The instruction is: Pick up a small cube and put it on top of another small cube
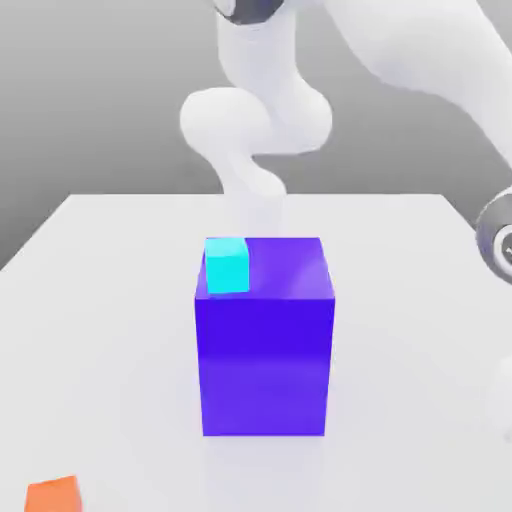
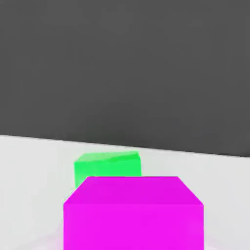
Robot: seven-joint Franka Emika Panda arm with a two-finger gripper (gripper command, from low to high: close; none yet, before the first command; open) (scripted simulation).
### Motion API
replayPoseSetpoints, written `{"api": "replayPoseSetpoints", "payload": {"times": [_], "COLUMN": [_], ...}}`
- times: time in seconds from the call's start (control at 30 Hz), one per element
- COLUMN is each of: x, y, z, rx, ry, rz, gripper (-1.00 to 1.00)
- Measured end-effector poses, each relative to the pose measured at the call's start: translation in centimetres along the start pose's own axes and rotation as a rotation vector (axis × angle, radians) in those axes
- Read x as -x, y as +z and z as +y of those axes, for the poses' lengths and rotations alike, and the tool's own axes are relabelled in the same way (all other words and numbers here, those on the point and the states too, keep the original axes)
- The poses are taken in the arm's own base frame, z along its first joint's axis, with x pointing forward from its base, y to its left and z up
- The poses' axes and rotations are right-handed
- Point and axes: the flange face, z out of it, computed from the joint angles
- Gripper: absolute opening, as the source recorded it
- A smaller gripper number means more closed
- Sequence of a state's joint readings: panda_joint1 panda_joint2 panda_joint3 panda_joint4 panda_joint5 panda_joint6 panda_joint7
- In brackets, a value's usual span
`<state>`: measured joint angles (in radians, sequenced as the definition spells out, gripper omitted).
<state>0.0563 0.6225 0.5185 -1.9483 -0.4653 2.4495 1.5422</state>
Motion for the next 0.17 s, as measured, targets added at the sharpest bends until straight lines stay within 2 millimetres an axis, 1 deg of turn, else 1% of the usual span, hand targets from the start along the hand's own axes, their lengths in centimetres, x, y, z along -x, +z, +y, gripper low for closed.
{"api": "replayPoseSetpoints", "payload": {"times": [0.17], "x": [0.0], "y": [0.0], "z": [0.0], "rx": [0.0], "ry": [0.0], "rz": [0.0], "gripper": [1.0]}}
